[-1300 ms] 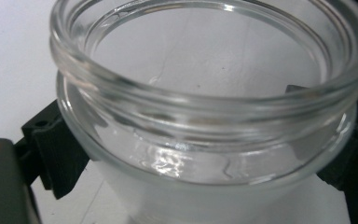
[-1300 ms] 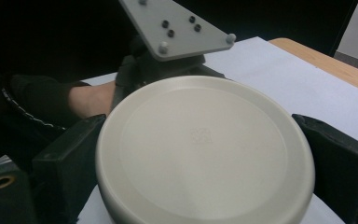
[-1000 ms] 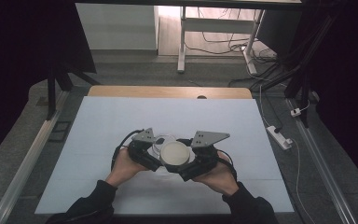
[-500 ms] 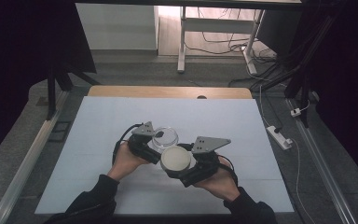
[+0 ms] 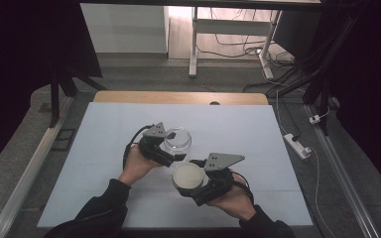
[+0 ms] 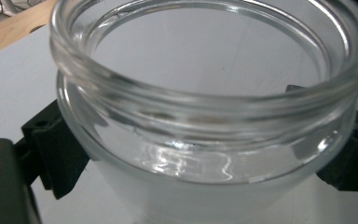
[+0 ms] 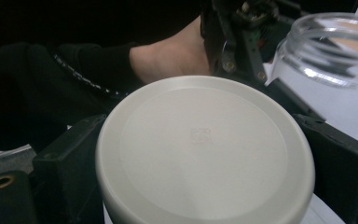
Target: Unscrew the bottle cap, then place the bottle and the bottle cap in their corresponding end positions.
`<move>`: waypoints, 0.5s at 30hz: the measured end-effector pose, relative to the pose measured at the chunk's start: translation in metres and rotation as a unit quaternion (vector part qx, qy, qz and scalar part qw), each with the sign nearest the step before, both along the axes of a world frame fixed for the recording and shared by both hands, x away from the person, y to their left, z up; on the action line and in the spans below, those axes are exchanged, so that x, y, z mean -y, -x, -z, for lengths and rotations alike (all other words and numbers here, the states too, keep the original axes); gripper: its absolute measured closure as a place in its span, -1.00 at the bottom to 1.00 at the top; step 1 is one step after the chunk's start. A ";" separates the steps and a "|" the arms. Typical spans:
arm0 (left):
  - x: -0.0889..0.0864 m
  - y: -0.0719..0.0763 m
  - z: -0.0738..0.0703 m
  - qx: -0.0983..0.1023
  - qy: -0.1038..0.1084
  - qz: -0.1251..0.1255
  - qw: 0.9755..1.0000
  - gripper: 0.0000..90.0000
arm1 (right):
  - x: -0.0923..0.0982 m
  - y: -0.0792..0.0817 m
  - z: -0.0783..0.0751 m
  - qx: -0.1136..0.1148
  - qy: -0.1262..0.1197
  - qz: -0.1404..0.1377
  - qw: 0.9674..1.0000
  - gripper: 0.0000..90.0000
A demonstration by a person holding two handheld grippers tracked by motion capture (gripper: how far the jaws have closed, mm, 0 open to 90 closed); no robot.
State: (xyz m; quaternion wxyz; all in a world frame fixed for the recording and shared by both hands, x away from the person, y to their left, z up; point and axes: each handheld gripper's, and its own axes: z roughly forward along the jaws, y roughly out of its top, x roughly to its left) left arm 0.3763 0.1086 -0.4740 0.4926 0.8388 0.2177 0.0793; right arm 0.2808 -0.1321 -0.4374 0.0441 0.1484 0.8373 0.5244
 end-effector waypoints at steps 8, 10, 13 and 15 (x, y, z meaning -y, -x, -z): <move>0.003 -0.006 -0.001 0.005 -0.001 -0.002 1.000 -0.83 | -0.001 0.001 0.007 0.006 0.008 -0.002 1.000 -0.84; 0.004 -0.007 -0.001 0.007 -0.002 -0.004 1.000 -0.83 | -0.002 0.001 0.010 0.007 0.009 -0.002 1.000 -0.84; 0.007 -0.009 -0.001 0.010 -0.002 -0.004 1.000 -0.83 | -0.003 0.000 0.015 0.004 0.008 -0.001 1.000 -0.84; 0.008 -0.010 -0.001 0.012 -0.002 -0.004 1.000 -0.83 | -0.003 -0.002 0.018 0.005 0.008 -0.001 1.000 -0.84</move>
